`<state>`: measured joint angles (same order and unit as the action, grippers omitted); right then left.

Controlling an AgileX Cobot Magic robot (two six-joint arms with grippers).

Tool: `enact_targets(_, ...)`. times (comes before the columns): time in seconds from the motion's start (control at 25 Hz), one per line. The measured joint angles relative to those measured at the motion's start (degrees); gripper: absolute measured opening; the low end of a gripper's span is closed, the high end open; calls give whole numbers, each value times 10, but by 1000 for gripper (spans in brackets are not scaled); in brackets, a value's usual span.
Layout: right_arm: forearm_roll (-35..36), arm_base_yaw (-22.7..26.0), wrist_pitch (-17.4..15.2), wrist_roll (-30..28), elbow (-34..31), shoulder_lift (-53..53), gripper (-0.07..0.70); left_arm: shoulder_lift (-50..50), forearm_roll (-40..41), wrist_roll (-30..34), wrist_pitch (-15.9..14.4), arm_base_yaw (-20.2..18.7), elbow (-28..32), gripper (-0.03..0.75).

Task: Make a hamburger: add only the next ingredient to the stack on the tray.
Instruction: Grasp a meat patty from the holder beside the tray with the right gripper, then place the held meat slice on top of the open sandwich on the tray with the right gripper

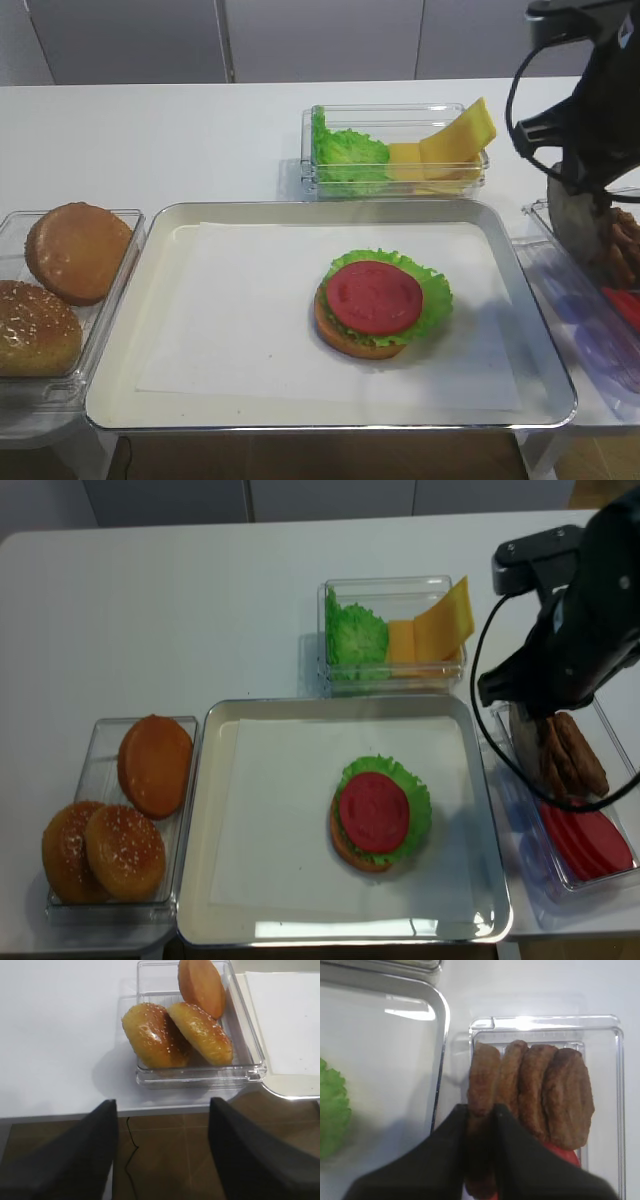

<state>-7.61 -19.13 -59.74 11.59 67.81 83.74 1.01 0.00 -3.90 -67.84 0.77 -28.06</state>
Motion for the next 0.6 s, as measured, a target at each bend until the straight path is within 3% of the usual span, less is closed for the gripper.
enact_targets(0.28,-23,-32,-14,4,0,-84,125,0,0,0,0,0,0,427)
enact_targets(0.48,-70,-108,-40,36,0,-102,125,0,0,0,0,0,0,427)
enact_targets(0.6,-90,-160,-37,66,0,-102,125,0,0,0,0,0,0,427)
